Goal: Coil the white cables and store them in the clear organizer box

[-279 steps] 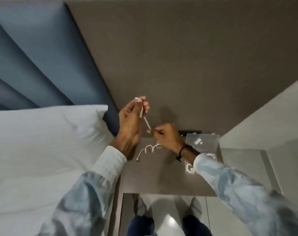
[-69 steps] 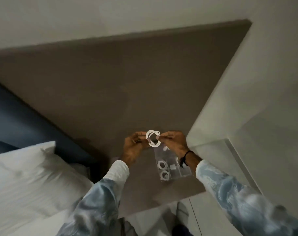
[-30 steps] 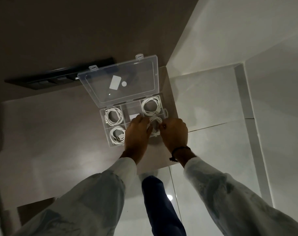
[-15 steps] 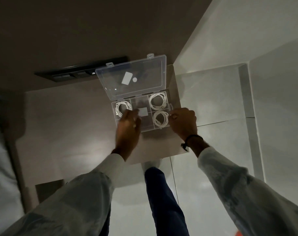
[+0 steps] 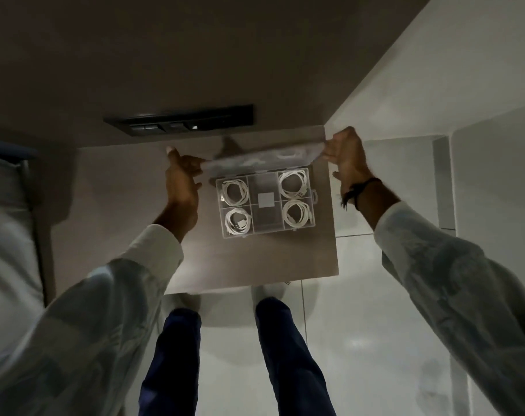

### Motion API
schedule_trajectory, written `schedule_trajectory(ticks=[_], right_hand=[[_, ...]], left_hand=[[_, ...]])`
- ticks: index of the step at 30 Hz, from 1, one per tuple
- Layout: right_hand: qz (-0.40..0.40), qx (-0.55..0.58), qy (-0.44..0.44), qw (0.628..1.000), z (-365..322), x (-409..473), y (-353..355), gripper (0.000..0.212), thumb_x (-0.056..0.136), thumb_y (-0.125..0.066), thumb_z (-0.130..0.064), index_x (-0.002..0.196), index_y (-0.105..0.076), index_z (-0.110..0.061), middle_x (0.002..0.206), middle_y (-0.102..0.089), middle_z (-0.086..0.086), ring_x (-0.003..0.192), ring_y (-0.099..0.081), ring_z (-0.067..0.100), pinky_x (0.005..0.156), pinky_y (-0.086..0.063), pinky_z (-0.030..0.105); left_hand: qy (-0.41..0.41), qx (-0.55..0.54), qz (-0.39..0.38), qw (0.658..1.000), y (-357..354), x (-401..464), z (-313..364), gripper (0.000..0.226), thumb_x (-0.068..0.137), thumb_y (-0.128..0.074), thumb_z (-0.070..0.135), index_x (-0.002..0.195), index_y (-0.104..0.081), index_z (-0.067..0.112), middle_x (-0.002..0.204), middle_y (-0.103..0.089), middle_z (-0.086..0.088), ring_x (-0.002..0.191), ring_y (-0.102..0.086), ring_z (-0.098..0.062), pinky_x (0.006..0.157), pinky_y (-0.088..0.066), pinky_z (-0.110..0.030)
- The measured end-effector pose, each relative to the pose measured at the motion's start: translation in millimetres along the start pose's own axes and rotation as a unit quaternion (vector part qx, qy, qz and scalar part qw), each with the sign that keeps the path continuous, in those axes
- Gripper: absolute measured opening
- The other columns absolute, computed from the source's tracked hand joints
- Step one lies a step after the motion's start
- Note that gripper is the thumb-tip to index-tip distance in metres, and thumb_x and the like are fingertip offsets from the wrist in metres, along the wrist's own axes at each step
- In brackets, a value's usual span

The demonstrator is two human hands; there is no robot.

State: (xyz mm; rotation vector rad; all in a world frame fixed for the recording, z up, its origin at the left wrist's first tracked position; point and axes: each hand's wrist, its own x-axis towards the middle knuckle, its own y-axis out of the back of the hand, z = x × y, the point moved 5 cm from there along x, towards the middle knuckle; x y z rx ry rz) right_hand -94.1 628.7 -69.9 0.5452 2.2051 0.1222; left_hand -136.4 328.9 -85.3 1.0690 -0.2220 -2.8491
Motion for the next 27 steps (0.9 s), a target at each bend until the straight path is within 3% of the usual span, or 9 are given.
schedule_trajectory(ticks=[2,4,7,9,12,14,18,22,27], right_hand=[[-0.004,-0.163,0.035,0.986,28,-10,5,0.03,0.096,-0.046,-0.037,0.087,-0.069,-0.019,0.115,-0.075,0.012,0.112,-0.066,0.03,0.092,-0.047,0.036],[-0.013,-0.364,0.137,0.921,57,-29,0,0.029,0.091,-0.053,-0.039,0.098,-0.074,-0.02,0.116,-0.075,0.01,0.106,-0.067,0.028,0.086,-0.047,0.032],[-0.083,-0.55,0.307,0.772,99,-53,-29,0.051,0.087,-0.065,-0.033,0.135,-0.063,-0.017,0.152,-0.053,0.006,0.145,-0.043,0.027,0.121,-0.029,0.048],[-0.093,-0.582,0.36,0.723,121,-57,-40,0.049,0.09,-0.065,-0.022,0.138,-0.061,-0.012,0.16,-0.042,0.012,0.152,-0.033,0.032,0.122,-0.029,0.053],[-0.035,-0.568,0.417,0.709,132,-55,-43,0.043,0.086,-0.075,-0.011,0.128,-0.068,-0.002,0.15,-0.052,0.022,0.142,-0.046,0.042,0.108,-0.049,0.054],[-0.026,-0.58,0.435,0.688,134,-54,-45,0.044,0.087,-0.076,-0.012,0.128,-0.067,0.001,0.146,-0.056,0.025,0.139,-0.049,0.044,0.105,-0.052,0.055],[-0.028,-0.625,0.451,0.637,142,-46,-50,0.047,0.093,-0.071,-0.014,0.135,-0.061,0.004,0.147,-0.053,0.028,0.14,-0.046,0.047,0.104,-0.052,0.055],[-0.034,-0.644,0.436,0.628,148,-45,-52,0.05,0.095,-0.069,-0.016,0.138,-0.056,0.006,0.148,-0.051,0.03,0.139,-0.045,0.05,0.104,-0.052,0.057],[-0.053,-0.67,0.378,0.637,132,-51,-57,0.052,0.1,-0.06,-0.023,0.145,-0.05,0.002,0.156,-0.042,0.025,0.148,-0.034,0.045,0.119,-0.037,0.055]], left_hand=[[-0.07,0.14,-0.015,0.988,6,-13,-16,0.052,0.104,-0.028,0.044,0.08,-0.068,0.021,0.11,-0.075,-0.006,0.109,-0.063,-0.02,0.11,-0.042,-0.048],[-0.221,0.365,-0.073,0.902,4,-31,-37,0.025,0.099,-0.049,0.033,0.108,-0.068,0.019,0.132,-0.065,-0.011,0.121,-0.057,-0.022,0.112,-0.042,-0.048],[-0.347,0.565,-0.207,0.72,-15,-55,-91,0.067,0.099,-0.057,0.03,0.156,-0.03,0.008,0.166,-0.022,-0.015,0.154,-0.022,-0.032,0.123,-0.028,-0.05],[-0.366,0.602,-0.209,0.678,-22,-60,-116,0.08,0.098,-0.061,0.024,0.159,-0.013,0.003,0.168,-0.006,-0.019,0.156,-0.009,-0.035,0.124,-0.026,-0.05],[-0.386,0.635,-0.156,0.651,-28,-62,-127,0.07,0.103,-0.054,0.016,0.157,-0.013,-0.003,0.166,-0.007,-0.026,0.155,-0.007,-0.04,0.123,-0.027,-0.051],[-0.404,0.643,-0.121,0.639,-32,-62,-132,0.066,0.104,-0.05,0.011,0.157,-0.013,-0.003,0.166,-0.007,-0.027,0.154,-0.008,-0.041,0.123,-0.027,-0.051],[-0.433,0.651,-0.083,0.618,-31,-59,-137,0.055,0.105,-0.04,0.0,0.156,-0.018,-0.005,0.164,-0.016,-0.029,0.153,-0.016,-0.042,0.121,-0.031,-0.051],[-0.449,0.66,-0.083,0.597,-31,-59,-142,0.052,0.104,-0.034,-0.001,0.155,-0.022,-0.006,0.162,-0.022,-0.029,0.15,-0.023,-0.043,0.117,-0.038,-0.05],[-0.389,0.673,-0.113,0.618,-25,-63,-124,0.065,0.107,-0.041,0.027,0.159,-0.009,0.003,0.167,-0.005,-0.022,0.155,-0.006,-0.039,0.124,-0.022,-0.055]])
